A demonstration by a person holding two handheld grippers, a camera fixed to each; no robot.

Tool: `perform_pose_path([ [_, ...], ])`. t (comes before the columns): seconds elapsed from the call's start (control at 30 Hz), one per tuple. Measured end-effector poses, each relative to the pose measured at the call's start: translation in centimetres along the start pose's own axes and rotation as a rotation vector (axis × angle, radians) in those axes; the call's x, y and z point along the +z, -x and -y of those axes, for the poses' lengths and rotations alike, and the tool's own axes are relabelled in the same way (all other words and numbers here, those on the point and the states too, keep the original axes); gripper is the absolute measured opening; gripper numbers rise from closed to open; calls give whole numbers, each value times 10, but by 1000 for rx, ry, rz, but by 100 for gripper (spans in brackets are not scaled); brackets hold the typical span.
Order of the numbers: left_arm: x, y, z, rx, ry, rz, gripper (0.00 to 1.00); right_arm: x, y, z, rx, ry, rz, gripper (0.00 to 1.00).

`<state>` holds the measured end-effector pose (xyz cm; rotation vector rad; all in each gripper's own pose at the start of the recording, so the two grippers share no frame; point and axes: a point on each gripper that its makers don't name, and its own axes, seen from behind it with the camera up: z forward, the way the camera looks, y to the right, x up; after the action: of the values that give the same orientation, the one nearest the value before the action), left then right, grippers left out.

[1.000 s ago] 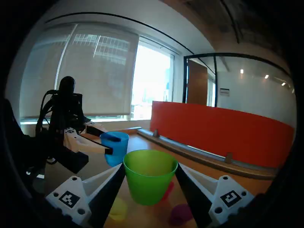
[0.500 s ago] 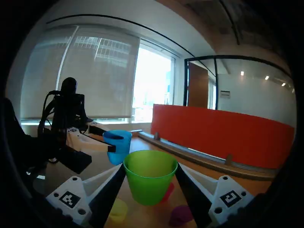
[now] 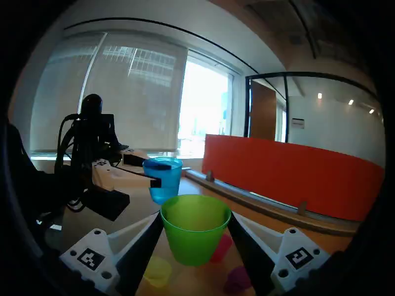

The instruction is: Pour water

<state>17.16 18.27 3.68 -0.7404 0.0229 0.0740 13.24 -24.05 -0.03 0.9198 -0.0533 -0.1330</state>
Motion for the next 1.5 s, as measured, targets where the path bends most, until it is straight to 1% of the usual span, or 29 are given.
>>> perform_pose_path([
  [0.07, -1, -8, 1, 23, -3, -18, 84, 0, 1, 2, 1, -5, 3, 92],
  [0.23, 0, -21, 3, 79, -12, -40, 84, 1, 8, 6, 3, -20, 14, 92],
  [0.37, 1, -31, 3, 139, -19, -55, 84, 1, 14, 10, 1, -34, 23, 92],
  [0.57, 4, -37, -2, 252, -18, -58, 84, 3, 19, 17, 2, -54, 30, 92],
  [0.67, 7, -39, -7, 299, -14, -57, 84, 4, 19, 19, 6, -62, 30, 92],
  [0.77, 9, -41, -8, 339, -11, -58, 84, 5, 20, 22, 10, -69, 31, 92],
  [1.23, 14, -53, -10, 465, -8, -65, 84, 10, 21, 25, 13, -84, 33, 92],
  [1.5, 17, -54, -14, 543, 3, -56, 84, 15, 22, 27, 15, -96, 34, 92],
])
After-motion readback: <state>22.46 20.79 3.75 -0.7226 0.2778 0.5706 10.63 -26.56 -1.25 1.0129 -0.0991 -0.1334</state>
